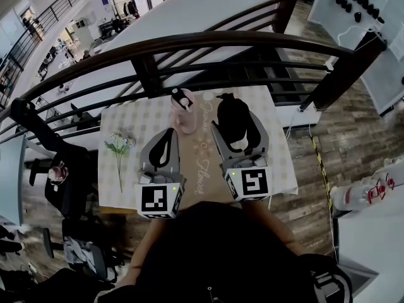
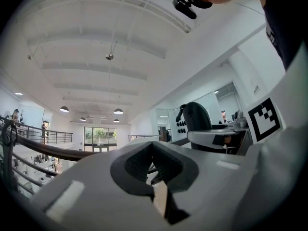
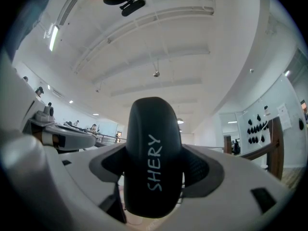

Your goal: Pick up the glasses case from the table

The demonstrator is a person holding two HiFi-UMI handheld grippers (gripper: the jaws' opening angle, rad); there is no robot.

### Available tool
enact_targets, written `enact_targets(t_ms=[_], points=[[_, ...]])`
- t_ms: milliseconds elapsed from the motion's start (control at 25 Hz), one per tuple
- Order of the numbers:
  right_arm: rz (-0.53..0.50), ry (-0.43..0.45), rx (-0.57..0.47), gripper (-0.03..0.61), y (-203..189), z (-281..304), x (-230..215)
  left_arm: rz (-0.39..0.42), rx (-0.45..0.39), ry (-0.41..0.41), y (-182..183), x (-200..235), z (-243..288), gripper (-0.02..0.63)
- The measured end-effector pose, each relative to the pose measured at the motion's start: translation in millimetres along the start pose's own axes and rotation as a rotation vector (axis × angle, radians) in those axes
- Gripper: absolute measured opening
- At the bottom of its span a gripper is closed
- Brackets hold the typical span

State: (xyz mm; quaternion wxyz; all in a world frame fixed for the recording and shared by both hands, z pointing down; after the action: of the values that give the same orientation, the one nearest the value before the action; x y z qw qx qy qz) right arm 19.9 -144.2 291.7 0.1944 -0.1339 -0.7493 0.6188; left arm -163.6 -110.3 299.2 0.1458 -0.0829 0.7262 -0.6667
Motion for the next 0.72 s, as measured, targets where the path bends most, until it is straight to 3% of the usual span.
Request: enact_targets(t_ms=[720], points=[[0.004,-0.006,-0.004,0.347,-1.1,-0.2,-1.3,-0.004,0.003,0.004,-1.9,1.0,0.8,0.011]])
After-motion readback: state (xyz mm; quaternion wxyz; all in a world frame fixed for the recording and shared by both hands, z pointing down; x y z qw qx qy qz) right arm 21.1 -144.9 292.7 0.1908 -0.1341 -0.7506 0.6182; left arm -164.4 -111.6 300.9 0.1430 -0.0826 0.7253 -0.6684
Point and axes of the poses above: the fingertips, and each gripper's own axes: z forward along the fingers, x to its left, y out of its top, the point moved 7 cm from there along -z, backward along the fingers, and after that the axes turned 1 degree about x, right-handed, at the moved point
